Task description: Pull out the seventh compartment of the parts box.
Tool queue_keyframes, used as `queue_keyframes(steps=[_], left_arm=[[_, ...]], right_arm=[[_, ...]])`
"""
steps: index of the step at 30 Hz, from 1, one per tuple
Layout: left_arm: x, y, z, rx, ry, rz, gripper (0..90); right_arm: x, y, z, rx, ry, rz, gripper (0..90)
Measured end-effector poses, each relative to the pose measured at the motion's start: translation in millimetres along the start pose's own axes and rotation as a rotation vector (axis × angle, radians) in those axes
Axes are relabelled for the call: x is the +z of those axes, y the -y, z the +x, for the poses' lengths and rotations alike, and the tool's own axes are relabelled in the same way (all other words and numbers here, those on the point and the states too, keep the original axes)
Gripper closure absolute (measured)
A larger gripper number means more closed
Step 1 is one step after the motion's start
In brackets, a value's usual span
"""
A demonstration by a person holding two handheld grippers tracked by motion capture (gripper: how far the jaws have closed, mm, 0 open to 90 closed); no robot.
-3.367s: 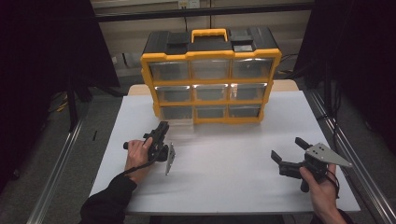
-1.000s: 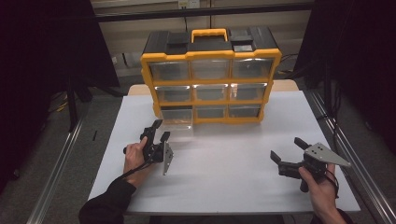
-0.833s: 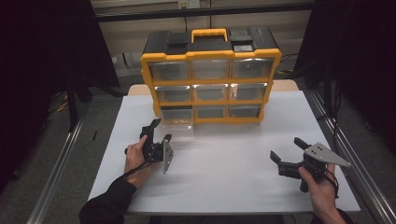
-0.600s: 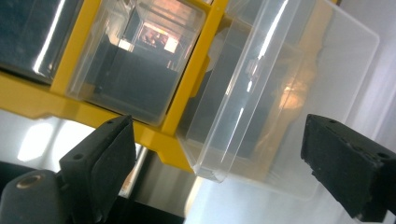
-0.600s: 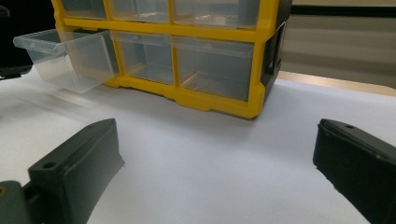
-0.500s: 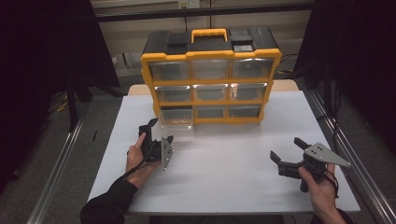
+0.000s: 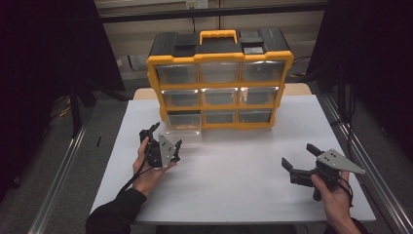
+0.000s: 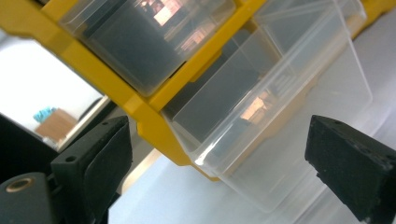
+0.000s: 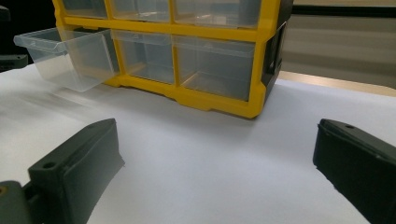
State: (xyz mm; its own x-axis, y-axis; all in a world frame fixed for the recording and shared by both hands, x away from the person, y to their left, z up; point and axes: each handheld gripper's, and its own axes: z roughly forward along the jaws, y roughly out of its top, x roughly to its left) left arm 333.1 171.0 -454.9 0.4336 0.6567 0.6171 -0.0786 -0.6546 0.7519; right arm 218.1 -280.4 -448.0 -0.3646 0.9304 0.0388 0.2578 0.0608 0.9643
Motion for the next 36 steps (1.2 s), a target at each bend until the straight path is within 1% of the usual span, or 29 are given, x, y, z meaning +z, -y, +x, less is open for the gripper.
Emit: queue_keyframes(steps=[2, 4, 5, 6, 7, 8, 9, 10, 11, 12, 13, 14, 15, 16, 18, 19, 20, 21, 23, 25, 27, 28, 29, 30, 31, 32, 34, 35, 36], left_arm=[[-0.3, -0.5, 1.3, -0.036, 0.014, 0.0, 7.6], [-0.2, -0.3, 2.1, -0.081, 0.024, 0.003, 7.5], [-0.3, -0.4, 3.5, -0.087, 0.025, 0.001, 7.5], [-0.6, -0.6, 4.8, -0.106, 0.03, 0.003, 7.4], [-0.6, -0.4, 5.2, -0.147, 0.029, 0.001, 7.1], [-0.7, -0.5, 7.3, -0.162, 0.032, 0.005, 6.9], [-0.7, -0.2, 8.5, -0.202, 0.042, 0.008, 6.6], [-0.6, 0.0, 9.2, -0.237, 0.039, 0.013, 6.5], [-0.3, 0.6, 9.8, -0.259, 0.036, 0.013, 6.4], [-0.6, 1.1, 11.0, -0.266, 0.045, 0.023, 5.9], [0.3, 1.7, 10.8, -0.28, 0.043, 0.016, 6.3], [0.6, 2.2, 10.9, -0.285, 0.04, 0.017, 6.4], [0.4, 2.6, 12.9, -0.275, 0.051, 0.028, 6.4], [1.0, 3.2, 13.4, -0.301, 0.057, 0.028, 6.4], [2.1, 5.2, 15.9, -0.367, 0.076, 0.022, 6.5], [2.4, 6.2, 18.4, -0.395, 0.1, 0.034, 6.5], [3.1, 7.5, 20.5, -0.419, 0.109, 0.042, 6.6], [4.3, 8.7, 21.4, -0.457, 0.114, 0.045, 6.6], [5.7, 10.3, 23.2, -0.506, 0.12, 0.052, 6.2], [6.6, 10.9, 24.2, -0.554, 0.134, 0.051, 5.8], [7.5, 11.2, 24.8, -0.621, 0.152, 0.041, 5.0], [7.9, 11.9, 26.2, -0.646, 0.164, 0.037, 5.0], [7.7, 12.3, 27.6, -0.675, 0.181, 0.043, 4.9], [8.4, 12.2, 27.1, -0.695, 0.178, 0.04, 4.8], [8.6, 12.0, 26.7, -0.686, 0.165, 0.052, 4.8], [9.4, 12.8, 26.5, -0.694, 0.173, 0.054, 5.1], [9.8, 14.6, 27.9, -0.722, 0.195, 0.077, 5.1], [10.1, 15.5, 29.3, -0.725, 0.206, 0.078, 5.0], [10.0, 15.8, 29.7, -0.746, 0.206, 0.069, 5.0]], right_arm=[[-0.1, 0.0, 0.0, -0.004, 0.001, 0.0, 0.3], [0.0, 0.0, 0.0, -0.006, 0.002, -0.001, 0.4], [0.0, 0.0, 0.0, -0.007, 0.002, -0.001, 0.3], [0.1, 0.0, 0.1, -0.006, 0.002, -0.001, 0.3], [0.1, 0.0, 0.2, -0.006, 0.002, -0.001, 0.3], [0.2, 0.0, 0.2, -0.007, 0.001, -0.001, 0.3], [0.1, -0.1, 0.3, -0.006, 0.0, -0.001, 0.4], [0.2, -0.1, 0.4, -0.004, -0.001, 0.0, 0.3], [0.2, -0.1, 0.4, -0.004, -0.001, 0.0, 0.3], [0.2, -0.1, 0.3, -0.007, 0.002, -0.002, 0.3], [0.2, -0.1, 0.3, -0.006, 0.004, -0.005, 0.4], [0.2, 0.0, 0.2, -0.006, 0.004, -0.004, 0.4], [0.2, 0.0, 0.2, -0.006, 0.004, -0.004, 0.4], [0.1, 0.0, 0.1, -0.005, 0.003, -0.002, 0.4], [0.4, 0.0, 0.2, -0.003, 0.0, -0.001, 0.4], [0.5, 0.1, 0.0, -0.006, -0.001, 0.0, 0.4], [0.6, 0.1, -0.1, -0.006, -0.001, -0.001, 0.4], [0.5, 0.1, -0.2, -0.003, -0.002, 0.0, 0.4], [0.8, 0.3, -0.7, -0.001, -0.001, 0.002, 0.4], [1.2, 0.3, -0.9, 0.005, -0.003, 0.005, 0.4], [1.6, 0.6, -1.1, 0.003, -0.002, 0.004, 0.4], [1.5, 0.7, -1.2, 0.004, -0.004, 0.004, 0.4], [1.2, 0.8, -1.3, 0.005, -0.005, 0.005, 0.4], [1.1, 0.9, -1.3, 0.006, -0.006, 0.006, 0.4], [1.1, 0.9, -1.7, 0.005, -0.007, 0.007, 0.4], [1.2, 1.0, -1.8, 0.006, -0.009, 0.008, 0.4], [1.4, 1.1, -1.7, 0.009, -0.011, 0.011, 0.4], [1.8, 1.2, -1.8, 0.009, -0.012, 0.012, 0.4], [2.2, 1.2, -1.5, 0.01, -0.009, 0.012, 0.4]])
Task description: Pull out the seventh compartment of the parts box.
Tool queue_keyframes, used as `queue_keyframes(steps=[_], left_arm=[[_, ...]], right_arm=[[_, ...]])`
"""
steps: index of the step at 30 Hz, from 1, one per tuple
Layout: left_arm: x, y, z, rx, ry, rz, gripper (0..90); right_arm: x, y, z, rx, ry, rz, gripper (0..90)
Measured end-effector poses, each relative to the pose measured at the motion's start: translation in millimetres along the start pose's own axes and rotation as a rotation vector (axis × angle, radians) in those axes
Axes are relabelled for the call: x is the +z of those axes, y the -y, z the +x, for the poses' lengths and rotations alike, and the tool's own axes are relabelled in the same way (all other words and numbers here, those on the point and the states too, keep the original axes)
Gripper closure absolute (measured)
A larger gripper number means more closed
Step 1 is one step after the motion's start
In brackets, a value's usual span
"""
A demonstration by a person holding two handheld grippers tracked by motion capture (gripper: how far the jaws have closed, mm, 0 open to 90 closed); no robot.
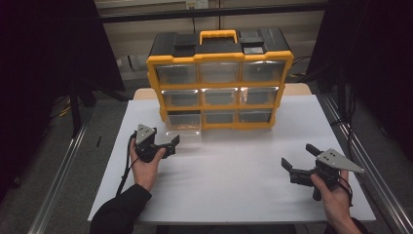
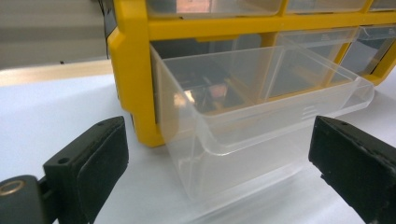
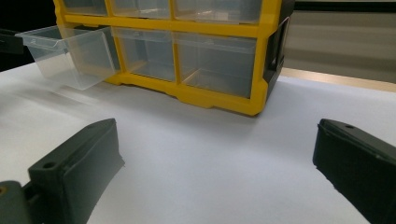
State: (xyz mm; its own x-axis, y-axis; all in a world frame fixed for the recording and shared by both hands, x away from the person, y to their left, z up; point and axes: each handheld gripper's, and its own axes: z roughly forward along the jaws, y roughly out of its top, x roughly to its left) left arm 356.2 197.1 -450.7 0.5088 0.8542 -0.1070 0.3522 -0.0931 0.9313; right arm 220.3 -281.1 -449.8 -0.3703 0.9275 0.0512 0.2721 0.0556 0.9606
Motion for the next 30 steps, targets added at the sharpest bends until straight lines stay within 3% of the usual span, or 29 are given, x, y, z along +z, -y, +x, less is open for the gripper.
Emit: queue_keyframes(steps=[5, 10, 12, 16, 17, 20, 22, 24, 27, 29, 30], left_arm=[[-1.1, -0.1, 5.7, -0.029, 0.037, 0.022, 4.4], [-1.3, 0.7, 0.5, 0.085, -0.01, -0.003, 4.6], [-1.7, 0.9, -0.1, 0.101, 0.002, -0.013, 4.4], [-4.8, 0.7, -4.0, 0.143, -0.016, -0.016, 4.0], [-5.9, 0.3, -4.0, 0.149, 0.001, -0.012, 4.0], [-10.4, 0.3, -5.5, 0.153, 0.003, -0.025, 4.0], [-14.8, 4.2, -6.4, 0.136, -0.012, -0.073, 4.1], [-21.2, 3.8, -4.6, 0.164, -0.03, -0.05, 4.1], [-29.4, 5.4, -3.5, 0.14, -0.03, -0.083, 3.9], [-35.5, 5.9, -1.5, 0.16, -0.035, -0.073, 4.3], [-36.5, 7.3, -2.9, 0.137, -0.031, -0.097, 4.0]], right_arm=[[1.0, 0.1, 0.2, 0.004, -0.002, 0.003, 0.4], [1.1, 0.1, -0.2, 0.004, -0.005, 0.007, 0.4], [1.2, 0.2, -0.5, 0.0, -0.005, 0.007, 0.3], [0.8, 0.6, -0.5, -0.001, 0.001, 0.009, 0.4], [0.7, 0.6, -0.5, -0.002, 0.001, 0.01, 0.4], [0.9, 0.3, 0.1, -0.002, 0.0, 0.012, 0.4], [1.6, 0.1, 1.0, -0.004, 0.001, 0.015, 0.4], [2.1, -0.1, 1.7, -0.007, -0.001, 0.016, 0.4], [2.3, -0.3, 2.0, -0.006, -0.003, 0.015, 0.4], [2.9, -0.3, 1.8, -0.008, -0.002, 0.014, 0.4], [3.1, -0.4, 1.9, -0.008, -0.003, 0.013, 0.4]])
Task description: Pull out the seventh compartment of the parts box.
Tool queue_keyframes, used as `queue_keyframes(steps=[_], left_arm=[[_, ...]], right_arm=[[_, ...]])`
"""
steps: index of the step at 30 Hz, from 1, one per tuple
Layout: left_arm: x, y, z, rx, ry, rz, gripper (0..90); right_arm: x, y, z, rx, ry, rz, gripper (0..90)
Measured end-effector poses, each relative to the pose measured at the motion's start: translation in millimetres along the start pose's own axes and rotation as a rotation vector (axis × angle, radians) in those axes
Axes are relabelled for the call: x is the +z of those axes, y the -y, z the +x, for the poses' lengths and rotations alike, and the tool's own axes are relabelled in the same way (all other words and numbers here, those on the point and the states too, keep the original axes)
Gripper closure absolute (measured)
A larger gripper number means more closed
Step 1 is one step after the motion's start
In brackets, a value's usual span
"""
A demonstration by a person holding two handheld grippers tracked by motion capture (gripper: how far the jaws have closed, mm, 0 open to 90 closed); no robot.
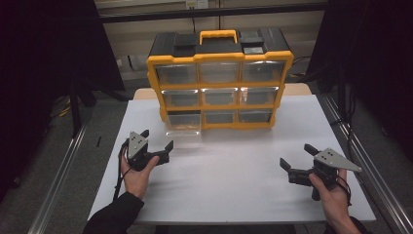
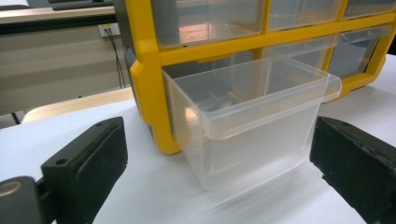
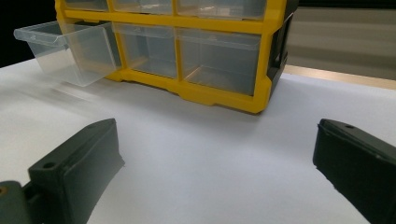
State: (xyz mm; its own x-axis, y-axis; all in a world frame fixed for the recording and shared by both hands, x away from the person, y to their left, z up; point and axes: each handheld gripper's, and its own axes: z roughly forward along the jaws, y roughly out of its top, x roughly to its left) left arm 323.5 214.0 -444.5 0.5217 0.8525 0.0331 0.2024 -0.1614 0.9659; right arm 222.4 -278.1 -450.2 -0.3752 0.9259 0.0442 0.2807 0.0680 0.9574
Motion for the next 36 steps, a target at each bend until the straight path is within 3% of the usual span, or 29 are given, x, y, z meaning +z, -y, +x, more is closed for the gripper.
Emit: queue_keyframes(steps=[3, 6, 13, 15, 18, 21, 22, 27, 30, 31, 32, 33, 34, 35, 36], left_arm=[[-7.5, -0.9, 1.9, 0.016, -0.002, 0.01, 3.9], [-14.8, 1.3, -0.1, 0.021, -0.031, -0.023, 4.6], [-29.5, 3.1, 1.3, -0.004, -0.006, -0.034, 4.5], [-34.8, 4.1, 2.3, -0.002, -0.019, -0.036, 4.5], [-42.1, 7.1, 3.6, -0.033, -0.025, -0.039, 4.5], [-48.6, 9.0, 4.4, -0.024, -0.04, -0.03, 3.5], [-51.3, 9.3, 2.9, -0.011, -0.065, -0.027, 2.7], [-61.1, 10.8, 0.2, -0.015, -0.043, -0.044, 2.8], [-64.9, 14.1, 1.3, -0.022, -0.04, -0.027, 2.8], [-65.1, 15.5, 0.3, -0.053, -0.04, -0.036, 2.9], [-67.8, 16.3, 1.7, -0.041, -0.055, -0.015, 2.9], [-68.9, 18.2, 1.9, -0.056, -0.043, -0.021, 2.9], [-70.9, 19.0, 1.4, -0.053, -0.062, -0.016, 2.9], [-73.1, 19.6, 1.4, -0.036, -0.064, -0.006, 2.9], [-73.6, 20.8, 0.7, -0.046, -0.05, -0.009, 2.9]], right_arm=[[0.1, -0.1, 0.4, -0.001, -0.004, 0.003, 0.3], [-0.3, -0.2, 0.5, 0.004, -0.002, 0.0, 0.4], [-1.7, -0.1, -0.3, -0.002, -0.001, -0.004, 0.3], [-1.6, 0.0, -0.1, -0.004, 0.0, -0.003, 0.3], [-1.2, 0.0, 0.2, -0.006, -0.002, -0.004, 0.3], [-1.6, -0.1, 0.1, -0.007, -0.001, -0.003, 0.3], [-1.7, -0.1, 0.1, -0.007, -0.001, -0.003, 0.3], [-2.1, 0.0, -0.1, -0.009, 0.001, -0.005, 0.3], [-2.3, -0.1, 0.1, -0.008, 0.002, -0.004, 0.3], [-2.6, -0.1, 0.3, -0.006, 0.001, -0.004, 0.3], [-2.7, -0.1, 0.3, -0.008, 0.001, -0.005, 0.3], [-3.0, 0.0, 0.4, -0.007, 0.002, -0.005, 0.3], [-3.1, 0.0, 0.3, -0.008, 0.001, -0.005, 0.3], [-3.2, 0.2, 0.2, -0.008, 0.001, -0.005, 0.2], [-3.2, 0.2, -0.2, -0.007, 0.004, -0.004, 0.2]])
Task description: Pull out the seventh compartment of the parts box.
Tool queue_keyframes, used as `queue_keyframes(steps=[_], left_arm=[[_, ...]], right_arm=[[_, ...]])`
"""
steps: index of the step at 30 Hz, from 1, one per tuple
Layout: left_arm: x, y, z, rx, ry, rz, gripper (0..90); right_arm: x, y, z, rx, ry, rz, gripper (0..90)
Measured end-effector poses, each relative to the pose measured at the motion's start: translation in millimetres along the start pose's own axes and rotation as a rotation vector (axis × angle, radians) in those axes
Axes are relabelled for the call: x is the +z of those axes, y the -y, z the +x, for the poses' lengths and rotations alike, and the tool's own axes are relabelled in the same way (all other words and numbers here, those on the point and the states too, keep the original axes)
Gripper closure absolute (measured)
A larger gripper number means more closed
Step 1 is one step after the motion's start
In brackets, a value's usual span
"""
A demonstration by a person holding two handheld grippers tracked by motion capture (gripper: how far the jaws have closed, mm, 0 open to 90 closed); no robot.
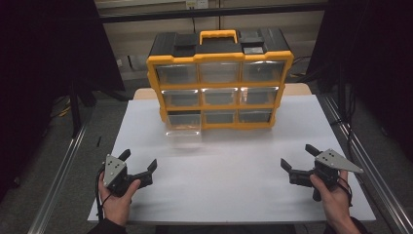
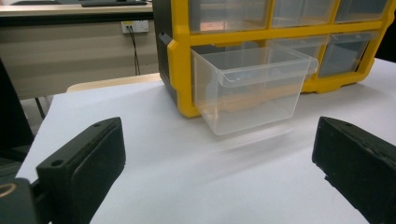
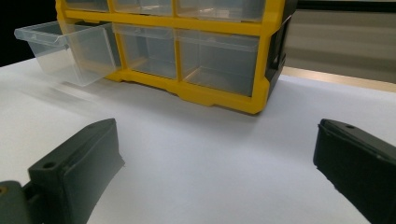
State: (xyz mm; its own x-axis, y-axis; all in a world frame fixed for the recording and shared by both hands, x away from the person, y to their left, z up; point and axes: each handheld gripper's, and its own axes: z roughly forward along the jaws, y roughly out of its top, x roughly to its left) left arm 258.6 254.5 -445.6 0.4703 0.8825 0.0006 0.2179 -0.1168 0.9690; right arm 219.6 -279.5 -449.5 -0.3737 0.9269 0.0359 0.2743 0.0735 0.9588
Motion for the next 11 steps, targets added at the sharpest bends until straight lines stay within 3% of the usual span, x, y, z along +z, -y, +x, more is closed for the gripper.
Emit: queue_keyframes(steps=[3, 7, 11], left_arm=[[0.1, 0.9, 2.0, 0.005, -0.007, 0.002, 2.9], [7.3, -0.1, 5.1, -0.026, 0.021, 0.01, 2.9], [9.1, -0.2, 7.3, -0.008, 0.003, 0.023, 3.0]], right_arm=[[1.5, 0.3, -0.7, -0.005, -0.001, 0.007, 0.2], [2.0, 0.4, 1.5, -0.016, -0.008, 0.015, 0.1], [2.3, 0.5, 0.4, -0.018, -0.003, 0.013, 0.1]])
